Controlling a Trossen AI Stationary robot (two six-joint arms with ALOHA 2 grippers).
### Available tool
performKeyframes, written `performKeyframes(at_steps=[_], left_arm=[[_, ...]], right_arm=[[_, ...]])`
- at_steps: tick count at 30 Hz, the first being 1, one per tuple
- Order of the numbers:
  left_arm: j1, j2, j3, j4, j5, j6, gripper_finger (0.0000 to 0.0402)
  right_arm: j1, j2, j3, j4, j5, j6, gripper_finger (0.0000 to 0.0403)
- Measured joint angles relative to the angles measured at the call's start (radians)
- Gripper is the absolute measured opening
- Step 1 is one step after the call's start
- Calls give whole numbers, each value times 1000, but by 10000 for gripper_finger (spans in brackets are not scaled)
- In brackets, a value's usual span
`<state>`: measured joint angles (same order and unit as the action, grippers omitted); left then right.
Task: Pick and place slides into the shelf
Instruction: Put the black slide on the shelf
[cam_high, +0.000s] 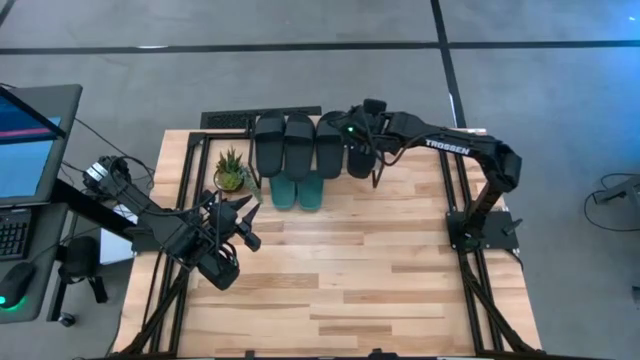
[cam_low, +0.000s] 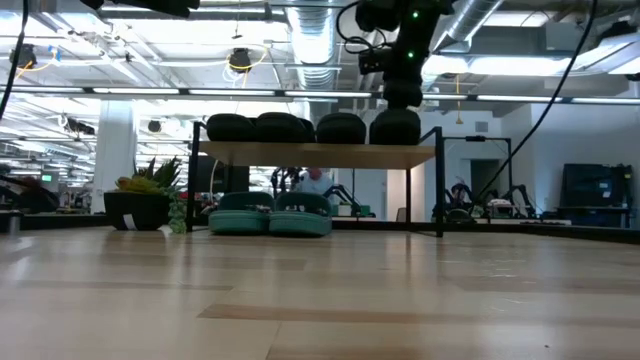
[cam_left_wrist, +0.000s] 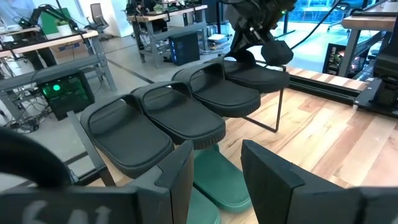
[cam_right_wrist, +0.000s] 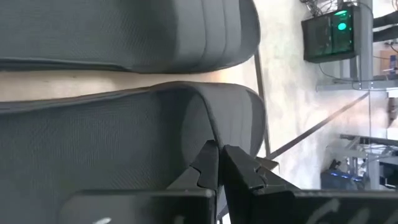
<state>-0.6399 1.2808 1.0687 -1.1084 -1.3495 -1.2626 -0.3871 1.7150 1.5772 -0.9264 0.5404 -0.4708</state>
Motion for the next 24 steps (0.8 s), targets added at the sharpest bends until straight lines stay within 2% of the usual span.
performKeyframes(at_steps=[12,24], left_arm=[[0,0,0,0,1,-4,125],[0,0,0,0,0,-4,125]], right_arm=[[-6,7,0,-3,-2,-4,0],[-13,7,0,-10,-42,-111,0]])
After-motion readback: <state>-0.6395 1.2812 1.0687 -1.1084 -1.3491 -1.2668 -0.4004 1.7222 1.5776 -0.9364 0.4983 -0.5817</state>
